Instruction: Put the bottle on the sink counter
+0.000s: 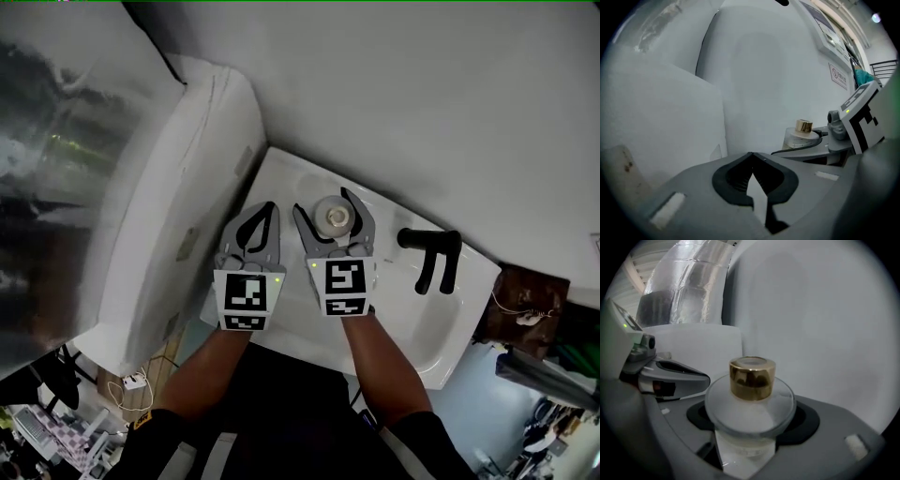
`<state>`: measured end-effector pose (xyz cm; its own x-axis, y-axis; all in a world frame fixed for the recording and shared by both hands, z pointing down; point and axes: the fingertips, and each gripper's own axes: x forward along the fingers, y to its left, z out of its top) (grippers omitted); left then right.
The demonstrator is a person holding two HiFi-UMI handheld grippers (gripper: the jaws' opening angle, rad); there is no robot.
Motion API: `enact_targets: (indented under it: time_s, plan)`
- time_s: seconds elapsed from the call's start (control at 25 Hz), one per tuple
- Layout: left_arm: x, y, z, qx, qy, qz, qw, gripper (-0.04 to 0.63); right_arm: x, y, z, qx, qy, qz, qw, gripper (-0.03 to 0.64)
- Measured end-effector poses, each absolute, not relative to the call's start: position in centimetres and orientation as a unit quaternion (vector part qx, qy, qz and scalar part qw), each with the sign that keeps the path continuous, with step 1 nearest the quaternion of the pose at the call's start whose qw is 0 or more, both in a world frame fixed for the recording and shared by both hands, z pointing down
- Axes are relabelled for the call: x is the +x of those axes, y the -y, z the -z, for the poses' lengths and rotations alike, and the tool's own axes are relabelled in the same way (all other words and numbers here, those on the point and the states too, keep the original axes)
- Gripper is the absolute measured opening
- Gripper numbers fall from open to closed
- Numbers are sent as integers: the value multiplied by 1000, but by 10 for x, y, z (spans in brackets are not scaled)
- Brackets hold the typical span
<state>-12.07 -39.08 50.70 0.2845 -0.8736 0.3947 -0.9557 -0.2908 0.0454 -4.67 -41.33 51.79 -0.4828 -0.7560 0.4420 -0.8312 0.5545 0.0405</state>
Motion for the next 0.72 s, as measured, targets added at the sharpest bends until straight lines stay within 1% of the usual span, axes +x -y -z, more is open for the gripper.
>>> enact_targets:
  time_s: [0.36, 0.72]
  plan:
    - [-122, 423, -533, 784, 586, -146, 147, 0, -52, 447, -550, 466, 851, -96, 222, 344]
    - [-126, 435, -540, 779, 592, -142, 153, 0, -57, 448, -571, 462, 848, -103, 239, 344]
